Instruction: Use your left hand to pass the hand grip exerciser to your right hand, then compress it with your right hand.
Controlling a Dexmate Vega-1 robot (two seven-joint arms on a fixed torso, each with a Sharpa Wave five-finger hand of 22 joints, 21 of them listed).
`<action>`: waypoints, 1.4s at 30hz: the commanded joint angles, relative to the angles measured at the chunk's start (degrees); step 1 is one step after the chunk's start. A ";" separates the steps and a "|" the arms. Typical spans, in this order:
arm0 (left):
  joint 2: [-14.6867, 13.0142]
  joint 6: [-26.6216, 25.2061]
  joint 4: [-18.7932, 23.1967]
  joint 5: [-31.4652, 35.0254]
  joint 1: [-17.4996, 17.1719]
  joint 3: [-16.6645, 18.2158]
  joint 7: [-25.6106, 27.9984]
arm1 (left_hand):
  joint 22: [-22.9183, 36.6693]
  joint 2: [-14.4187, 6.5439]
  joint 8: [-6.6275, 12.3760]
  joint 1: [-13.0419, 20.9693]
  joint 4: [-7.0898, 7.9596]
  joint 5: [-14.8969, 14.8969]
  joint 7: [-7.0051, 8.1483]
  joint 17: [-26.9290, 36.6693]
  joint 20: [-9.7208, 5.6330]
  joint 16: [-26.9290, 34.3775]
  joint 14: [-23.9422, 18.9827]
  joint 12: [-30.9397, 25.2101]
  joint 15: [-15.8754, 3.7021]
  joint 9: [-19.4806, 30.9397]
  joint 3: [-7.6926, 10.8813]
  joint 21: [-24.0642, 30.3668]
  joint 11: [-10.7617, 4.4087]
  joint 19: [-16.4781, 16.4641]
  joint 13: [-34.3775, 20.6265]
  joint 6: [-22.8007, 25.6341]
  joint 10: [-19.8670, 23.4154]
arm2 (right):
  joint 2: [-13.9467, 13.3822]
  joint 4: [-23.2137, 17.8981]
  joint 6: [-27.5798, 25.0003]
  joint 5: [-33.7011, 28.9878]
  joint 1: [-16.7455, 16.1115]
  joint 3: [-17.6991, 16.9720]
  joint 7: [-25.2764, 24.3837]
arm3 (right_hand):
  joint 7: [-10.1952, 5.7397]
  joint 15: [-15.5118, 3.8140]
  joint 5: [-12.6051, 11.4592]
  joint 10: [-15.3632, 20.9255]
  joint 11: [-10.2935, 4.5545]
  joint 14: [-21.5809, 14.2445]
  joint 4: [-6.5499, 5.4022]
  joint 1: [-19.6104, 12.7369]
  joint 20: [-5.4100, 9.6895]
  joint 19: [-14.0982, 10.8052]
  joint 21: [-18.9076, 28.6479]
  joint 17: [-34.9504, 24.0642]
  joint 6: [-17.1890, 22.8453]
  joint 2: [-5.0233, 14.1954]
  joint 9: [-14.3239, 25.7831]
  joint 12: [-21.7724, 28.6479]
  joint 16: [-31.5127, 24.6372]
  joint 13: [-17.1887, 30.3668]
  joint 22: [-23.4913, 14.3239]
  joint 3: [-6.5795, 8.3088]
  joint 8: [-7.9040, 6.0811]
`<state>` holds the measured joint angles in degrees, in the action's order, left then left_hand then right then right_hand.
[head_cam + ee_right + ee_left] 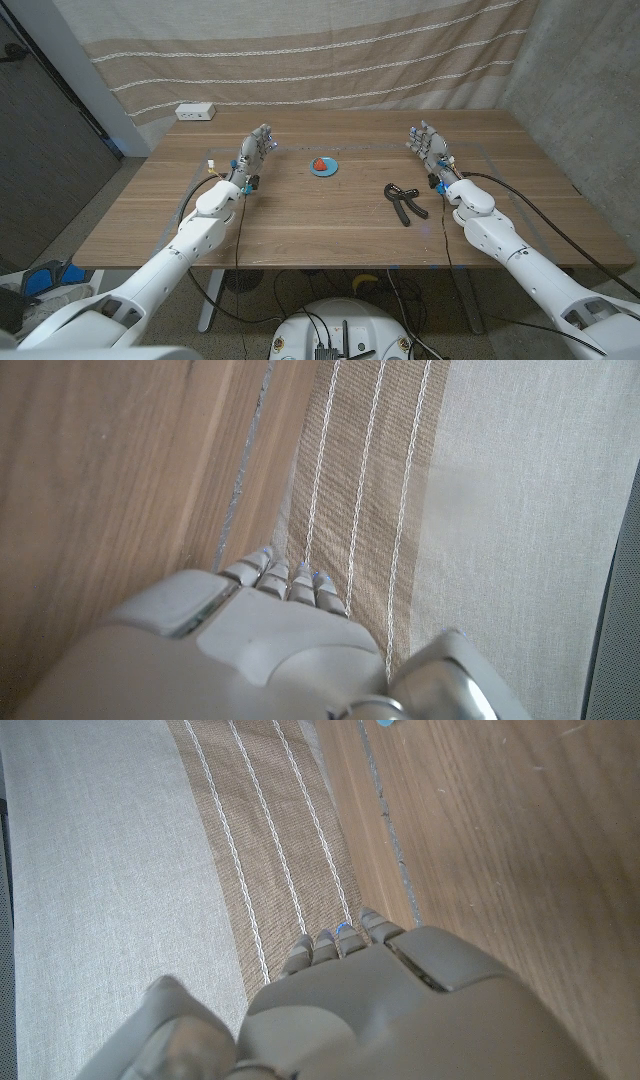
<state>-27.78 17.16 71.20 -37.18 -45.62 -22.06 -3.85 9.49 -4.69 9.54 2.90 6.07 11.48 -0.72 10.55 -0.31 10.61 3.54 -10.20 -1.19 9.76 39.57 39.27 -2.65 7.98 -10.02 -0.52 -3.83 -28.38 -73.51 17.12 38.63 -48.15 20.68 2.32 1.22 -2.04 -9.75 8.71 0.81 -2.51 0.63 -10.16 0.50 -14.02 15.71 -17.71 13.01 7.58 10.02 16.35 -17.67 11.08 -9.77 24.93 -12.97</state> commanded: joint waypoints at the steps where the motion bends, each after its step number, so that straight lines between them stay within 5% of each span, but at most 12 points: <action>1: 0.91 1.65 -1.75 1.53 1.69 -0.68 0.03 | 0.16 -4.38 0.41 -0.02 0.09 0.48 0.17 0.13 0.23 0.27 0.71 -0.47 -0.01 0.06 0.43 0.16 0.16 0.31 -0.14 -0.50 -0.56 | 2.03 3.88 4.27 1.94 0.36 -1.68 1.62 | -0.12 -0.99 -0.34 0.51 -0.08 -0.18 -0.39 -0.09 0.41 -0.19 0.20 0.01 0.42 0.31 0.28 0.17 -0.10 0.11 -0.20 0.37 -0.15; 7: 0.72 1.36 0.02 2.71 0.72 -0.57 2.98 | 0.15 -4.30 0.56 -0.02 0.03 0.57 0.30 -0.01 0.61 0.33 0.44 -0.66 -0.15 0.05 0.54 0.07 0.06 -0.24 -0.13 -0.33 -0.19 | 2.01 4.73 4.38 2.18 0.46 -1.85 2.02 | 0.02 -0.24 -0.34 0.76 -0.02 -0.59 -0.34 0.07 0.12 -0.15 -0.02 0.37 0.59 0.15 0.28 0.01 0.06 0.10 -0.20 0.40 0.02; 14: 0.63 1.54 0.31 4.80 0.92 -1.10 4.97 | 0.15 -3.53 1.08 0.38 -0.95 0.68 0.76 -0.44 1.56 0.47 -0.73 -1.07 -0.23 0.06 0.80 -0.21 -0.04 -1.57 -0.11 1.07 1.02 | 2.21 5.07 4.75 1.92 0.65 -1.87 1.71 | 0.43 2.48 -0.54 1.56 0.42 -1.81 0.34 -0.07 -2.31 -0.51 -0.40 0.86 1.43 0.06 0.30 -0.37 -0.08 0.12 -0.26 0.35 0.28; 23: -1.50 3.26 0.46 13.23 3.62 -3.58 7.09 | 0.30 -0.29 1.41 2.86 -7.24 -0.22 2.32 -0.86 4.39 0.52 -4.03 -1.53 1.33 0.16 0.44 -0.85 -0.21 -6.38 -0.16 4.07 3.65 | 1.53 2.70 5.40 1.02 -0.90 -2.23 -0.22 | 0.46 2.58 -0.91 2.64 0.65 -2.73 1.32 -0.84 -3.56 -0.68 -0.68 1.20 2.27 0.15 0.31 -0.45 -0.21 0.16 -0.33 0.69 0.35; 42: -6.75 0.53 4.80 29.35 9.09 -8.74 8.68 | 0.42 0.74 1.66 4.52 -11.32 -0.90 2.48 -0.76 5.76 0.69 -6.51 -1.71 1.93 0.27 0.09 -1.41 0.19 -9.03 -0.25 6.36 5.49 | 0.69 -1.43 6.41 -0.59 -4.44 -2.86 -4.12 | 0.48 2.73 -1.36 3.48 0.76 -3.62 2.54 -1.71 -4.42 -1.01 -0.99 1.36 3.06 0.27 0.36 -0.79 -0.42 0.27 -0.44 1.07 0.57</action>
<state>-32.05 18.80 73.66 -15.97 -39.18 -28.26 4.03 9.76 -4.08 10.82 6.52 -4.77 10.80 1.84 9.60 5.12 10.87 -2.57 -11.71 0.71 9.75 39.60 37.93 -2.25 -0.55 -10.00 5.15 1.32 -27.29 -72.92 22.50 39.33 -50.81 18.16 0.85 1.62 0.82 -10.86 11.68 1.33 -5.77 2.62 -11.56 -3.50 -14.93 14.82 -16.22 15.45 7.63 10.28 15.67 -17.66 11.06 -10.01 25.94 -12.60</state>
